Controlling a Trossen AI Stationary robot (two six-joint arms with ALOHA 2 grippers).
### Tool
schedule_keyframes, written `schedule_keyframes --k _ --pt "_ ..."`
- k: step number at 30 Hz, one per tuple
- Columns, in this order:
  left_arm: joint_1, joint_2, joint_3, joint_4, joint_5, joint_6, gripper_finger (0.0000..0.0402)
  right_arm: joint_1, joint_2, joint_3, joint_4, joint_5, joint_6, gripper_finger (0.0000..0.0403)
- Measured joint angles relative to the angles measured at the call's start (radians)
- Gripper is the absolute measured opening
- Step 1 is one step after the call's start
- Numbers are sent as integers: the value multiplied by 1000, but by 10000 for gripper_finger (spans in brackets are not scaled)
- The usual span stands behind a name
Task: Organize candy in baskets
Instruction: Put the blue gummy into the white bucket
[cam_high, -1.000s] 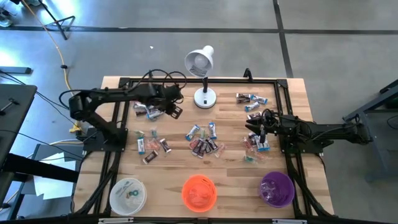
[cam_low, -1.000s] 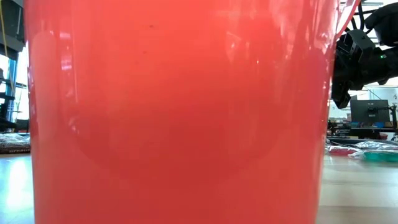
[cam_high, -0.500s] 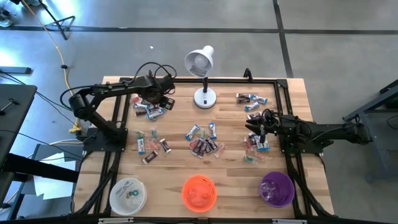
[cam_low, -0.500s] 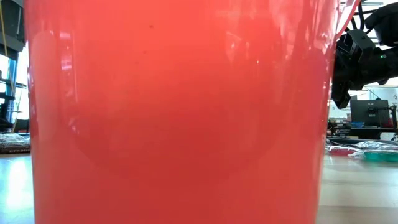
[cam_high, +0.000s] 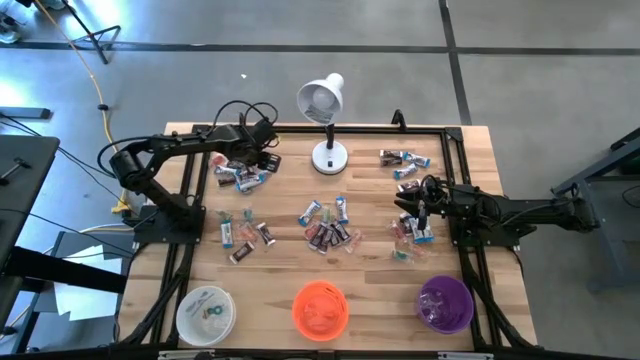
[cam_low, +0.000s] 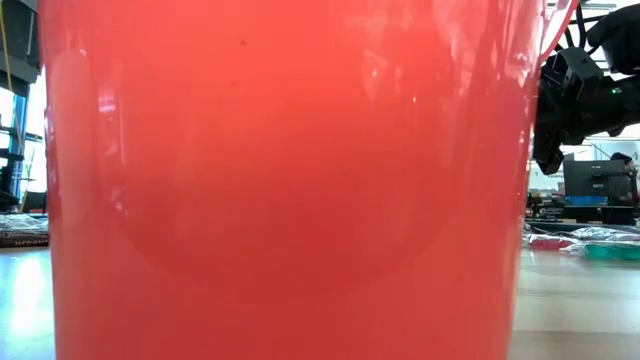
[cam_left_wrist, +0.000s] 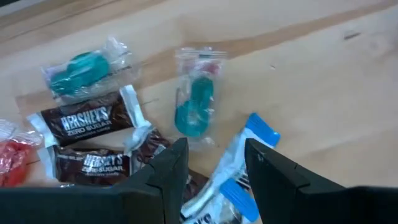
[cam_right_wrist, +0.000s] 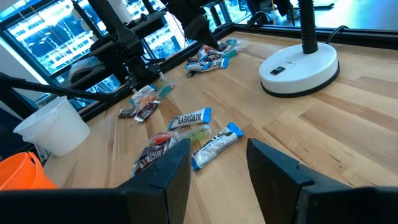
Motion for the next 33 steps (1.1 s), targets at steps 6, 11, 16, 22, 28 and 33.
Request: schedule_keyframes --k 6,11,16,22,28,33 --pt "21 2 -16 42 -10 -8 150 0 0 0 0 0 0 152" --pt "24 2 -17 48 0 -8 181 0 0 0 0 0 0 152" --pt "24 4 -17 50 6 -8 204 0 0 0 0 0 0 152" --pt "43 61 -17 52 59 -8 206 0 0 0 0 0 0 152" --pt "42 120 -17 100 94 0 206 0 0 0 0 0 0 152" --pt "60 123 -17 101 90 9 206 0 0 0 0 0 0 152"
